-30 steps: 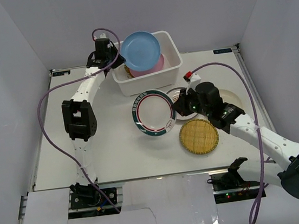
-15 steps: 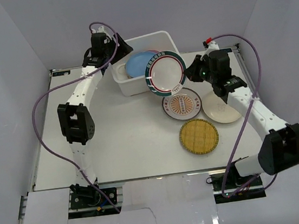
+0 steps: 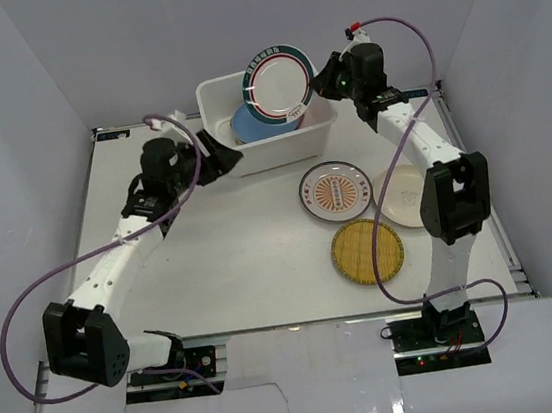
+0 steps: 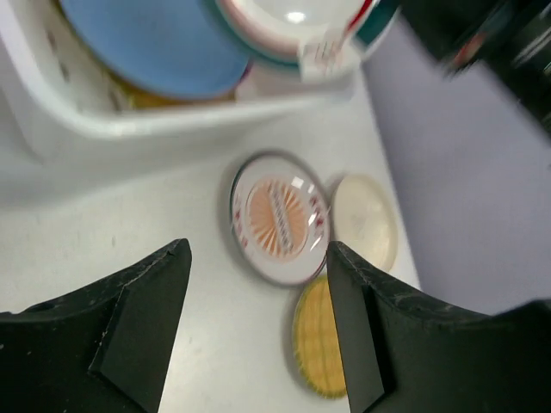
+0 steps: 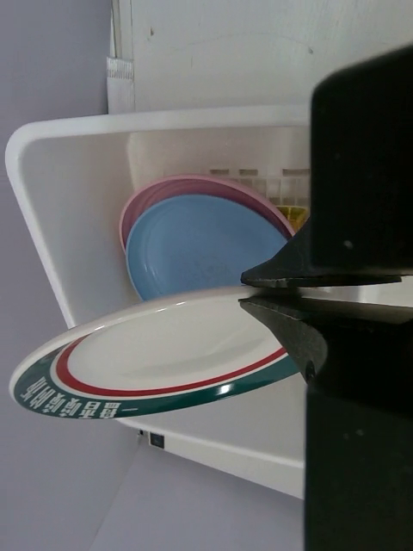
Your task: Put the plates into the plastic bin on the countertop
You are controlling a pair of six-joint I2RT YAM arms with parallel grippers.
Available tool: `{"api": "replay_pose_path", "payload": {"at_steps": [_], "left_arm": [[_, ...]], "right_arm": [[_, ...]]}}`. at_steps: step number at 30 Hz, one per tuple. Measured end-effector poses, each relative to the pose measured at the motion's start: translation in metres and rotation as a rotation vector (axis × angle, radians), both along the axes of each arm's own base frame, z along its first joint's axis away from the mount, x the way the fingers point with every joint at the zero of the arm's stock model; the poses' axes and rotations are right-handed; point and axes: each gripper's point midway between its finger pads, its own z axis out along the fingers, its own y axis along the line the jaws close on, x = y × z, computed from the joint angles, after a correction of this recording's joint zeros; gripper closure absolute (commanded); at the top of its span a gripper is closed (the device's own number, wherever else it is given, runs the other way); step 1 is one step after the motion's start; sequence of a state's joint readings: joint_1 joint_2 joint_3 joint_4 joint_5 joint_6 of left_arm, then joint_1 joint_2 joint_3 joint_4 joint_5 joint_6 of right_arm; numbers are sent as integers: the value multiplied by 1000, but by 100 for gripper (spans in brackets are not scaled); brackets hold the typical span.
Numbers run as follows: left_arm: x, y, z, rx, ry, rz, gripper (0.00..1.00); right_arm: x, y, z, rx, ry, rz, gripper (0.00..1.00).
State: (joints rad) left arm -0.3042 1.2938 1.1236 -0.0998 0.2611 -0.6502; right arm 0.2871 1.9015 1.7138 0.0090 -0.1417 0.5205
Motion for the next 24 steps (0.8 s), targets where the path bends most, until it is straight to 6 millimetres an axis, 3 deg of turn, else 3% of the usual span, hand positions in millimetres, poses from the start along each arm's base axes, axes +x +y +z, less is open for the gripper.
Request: {"api": "replay_pose_path", "payload": {"at_steps": [3,6,7,8,11,14,17,20,24], "left_arm": [[-27,-23,-90,55,211,-78,25],[-60,-45,-155,114,389,-148,24],[-67,-52,-165,123,417,-167,24],[-73,-60,-172,129,437,-187,24],[-79,-84,-179,128,445,-233,24],[-73,-111,-182,122,438,-268,24],[-61,-136,-188,119,430,-286,25],[-45,-155,-200,121,423,-276,27],[-30,-167,-229,134,450,-244,34]], "right_arm": [[28,11,-19,-18,19,-3,92],[42,22,-50,-47,81,5,84],[44,26,-60,-62,101,10,75],[45,30,-69,-75,119,15,50],[44,40,-80,-121,142,14,24],[40,43,-70,-162,114,-3,23],[23,28,-47,-197,84,-44,24],[-14,-14,-18,-221,50,-124,37],[-78,-101,8,-173,-4,-297,60]]}}
